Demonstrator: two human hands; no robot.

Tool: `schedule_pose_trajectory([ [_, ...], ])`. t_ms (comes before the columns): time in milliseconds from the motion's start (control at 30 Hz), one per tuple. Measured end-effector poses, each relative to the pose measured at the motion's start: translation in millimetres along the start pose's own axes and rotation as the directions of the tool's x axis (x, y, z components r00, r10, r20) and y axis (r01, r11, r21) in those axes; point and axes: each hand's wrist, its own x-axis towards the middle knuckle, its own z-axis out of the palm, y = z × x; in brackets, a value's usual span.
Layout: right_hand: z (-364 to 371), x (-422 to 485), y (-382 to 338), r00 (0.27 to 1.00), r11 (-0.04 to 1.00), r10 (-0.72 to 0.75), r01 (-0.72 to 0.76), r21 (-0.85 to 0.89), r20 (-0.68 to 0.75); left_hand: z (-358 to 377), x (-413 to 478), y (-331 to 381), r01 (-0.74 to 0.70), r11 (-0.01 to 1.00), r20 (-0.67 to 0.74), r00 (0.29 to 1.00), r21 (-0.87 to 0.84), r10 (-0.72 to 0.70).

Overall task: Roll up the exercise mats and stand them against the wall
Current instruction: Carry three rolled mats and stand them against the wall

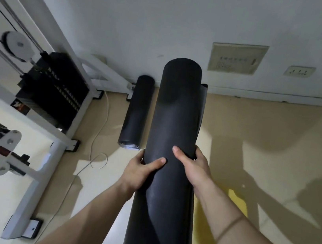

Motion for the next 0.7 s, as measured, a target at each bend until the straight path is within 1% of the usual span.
schedule_pose_trajectory([
  [67, 8.1, 40.0, -5.1, 1.0, 1.0, 0.018, -0.018, 0.012, 0.011, -4.8, 41.1, 3.9, 0.006, 1.0, -0.006, 1.0, -0.011, -0.006],
  [200, 30.9, 124.0, -12.5, 0.998, 0.998, 0.057, -0.057, 0.036, -0.013, -17.0, 126.5, 15.8, 0.031, 0.999, -0.003, 1.0, -0.04, -0.031],
  [367, 71.5, 247.6, -10.4, 0.993, 0.994, 0.105, -0.104, 0.026, -0.059, -48.2, 256.7, 23.0, 0.109, 0.994, 0.018, 0.994, -0.03, -0.108],
  [467, 98.6, 327.9, 3.1, 0.986, 0.99, 0.14, -0.141, -0.002, -0.09, -72.3, 343.0, 15.5, 0.17, 0.985, 0.043, 0.984, 0.016, -0.17],
  [633, 132.1, 445.6, 38.0, 0.973, 0.978, 0.208, -0.204, 0.047, -0.097, -98.7, 471.8, -19.5, 0.226, 0.972, 0.073, 0.971, 0.058, -0.23],
  [700, 141.0, 486.8, 52.9, 0.972, 0.974, 0.22, -0.213, 0.081, -0.086, -103.6, 512.5, -35.5, 0.232, 0.97, 0.051, 0.97, 0.075, -0.236],
])
